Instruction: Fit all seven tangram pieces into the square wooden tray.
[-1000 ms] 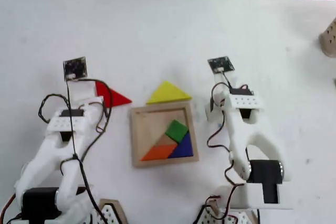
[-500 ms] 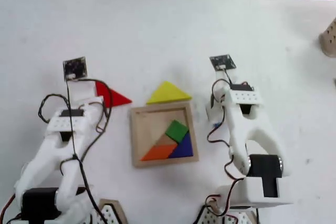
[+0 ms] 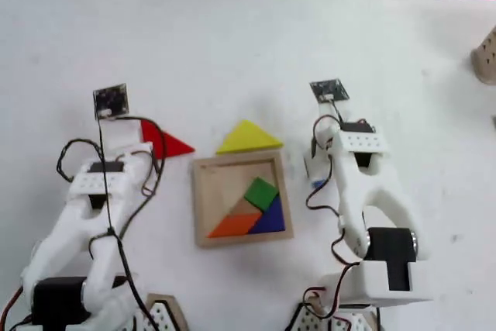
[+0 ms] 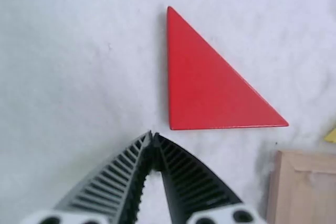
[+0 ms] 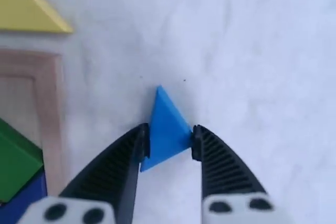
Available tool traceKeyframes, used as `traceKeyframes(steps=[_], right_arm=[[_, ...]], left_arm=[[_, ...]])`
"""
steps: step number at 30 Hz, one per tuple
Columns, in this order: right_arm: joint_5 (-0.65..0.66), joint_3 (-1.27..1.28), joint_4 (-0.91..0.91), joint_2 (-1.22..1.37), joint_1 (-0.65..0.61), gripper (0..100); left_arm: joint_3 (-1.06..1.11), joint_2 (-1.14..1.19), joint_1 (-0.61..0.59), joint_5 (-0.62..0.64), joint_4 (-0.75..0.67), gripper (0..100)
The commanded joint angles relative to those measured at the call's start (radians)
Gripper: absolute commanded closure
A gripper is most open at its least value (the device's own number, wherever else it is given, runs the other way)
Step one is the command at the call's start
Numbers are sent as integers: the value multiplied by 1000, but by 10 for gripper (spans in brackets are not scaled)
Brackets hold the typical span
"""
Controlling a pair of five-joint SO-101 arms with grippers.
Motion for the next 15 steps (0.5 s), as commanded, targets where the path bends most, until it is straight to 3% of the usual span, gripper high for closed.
traceKeyframes(steps=[1, 8, 15], right_arm=[[-3, -63, 38, -16, 8, 964], [-3, -78, 73, -16, 8, 980], [-11, -195, 228, -16, 2, 981]], left_arm=[[-8, -36, 7, -9, -18, 980], [-8, -36, 10, -9, -18, 980], [-8, -36, 12, -9, -18, 980]])
